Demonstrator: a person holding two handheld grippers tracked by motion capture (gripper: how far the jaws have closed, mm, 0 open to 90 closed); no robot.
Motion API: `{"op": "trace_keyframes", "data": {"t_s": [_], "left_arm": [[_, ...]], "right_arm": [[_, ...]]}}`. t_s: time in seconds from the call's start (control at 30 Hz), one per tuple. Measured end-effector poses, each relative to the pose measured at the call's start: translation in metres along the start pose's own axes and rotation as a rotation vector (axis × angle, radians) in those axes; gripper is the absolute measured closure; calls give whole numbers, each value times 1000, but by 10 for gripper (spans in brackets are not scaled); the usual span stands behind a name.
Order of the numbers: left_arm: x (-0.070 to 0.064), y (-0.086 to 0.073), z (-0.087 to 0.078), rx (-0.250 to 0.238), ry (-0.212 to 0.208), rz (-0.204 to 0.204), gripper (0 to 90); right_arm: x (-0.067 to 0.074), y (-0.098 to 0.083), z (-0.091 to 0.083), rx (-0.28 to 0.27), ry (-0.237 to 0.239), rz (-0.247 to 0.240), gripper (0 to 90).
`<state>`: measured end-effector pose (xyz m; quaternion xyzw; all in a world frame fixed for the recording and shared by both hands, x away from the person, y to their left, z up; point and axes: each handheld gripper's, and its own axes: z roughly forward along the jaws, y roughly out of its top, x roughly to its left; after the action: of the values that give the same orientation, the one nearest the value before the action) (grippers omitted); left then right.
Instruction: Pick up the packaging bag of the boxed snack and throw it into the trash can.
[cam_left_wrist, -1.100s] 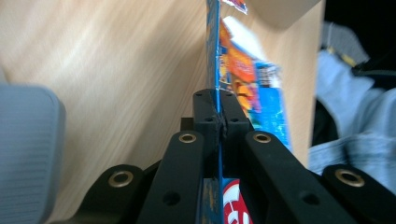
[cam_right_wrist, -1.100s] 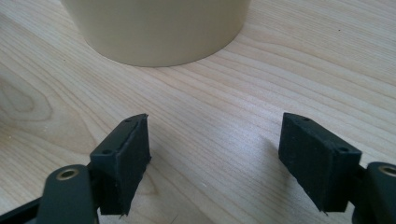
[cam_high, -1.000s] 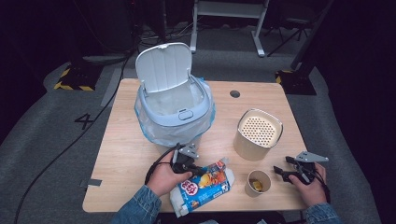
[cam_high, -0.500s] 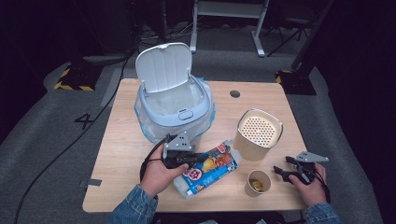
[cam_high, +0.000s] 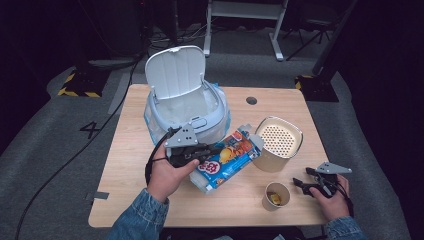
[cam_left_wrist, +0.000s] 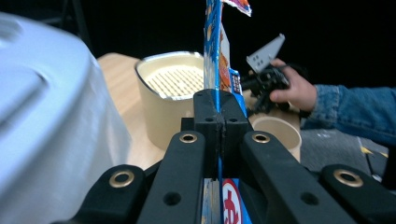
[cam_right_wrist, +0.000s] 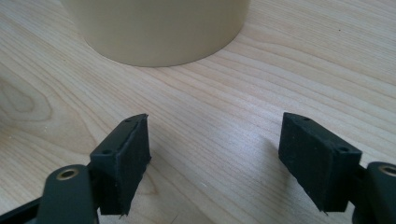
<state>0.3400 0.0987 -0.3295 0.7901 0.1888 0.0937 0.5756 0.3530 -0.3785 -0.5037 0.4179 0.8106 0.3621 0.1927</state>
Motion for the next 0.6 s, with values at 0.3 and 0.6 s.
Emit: {"op": "trace_keyframes", "data": {"t_s": [0.3,0.6], "left_arm": [[5,26,-14,-69,38,18,890],[20,53,-27,-112,21,35,890]], "right_arm": [[0,0,0,0,1,0,251],[0,0,0,0,0,0,251]]}}
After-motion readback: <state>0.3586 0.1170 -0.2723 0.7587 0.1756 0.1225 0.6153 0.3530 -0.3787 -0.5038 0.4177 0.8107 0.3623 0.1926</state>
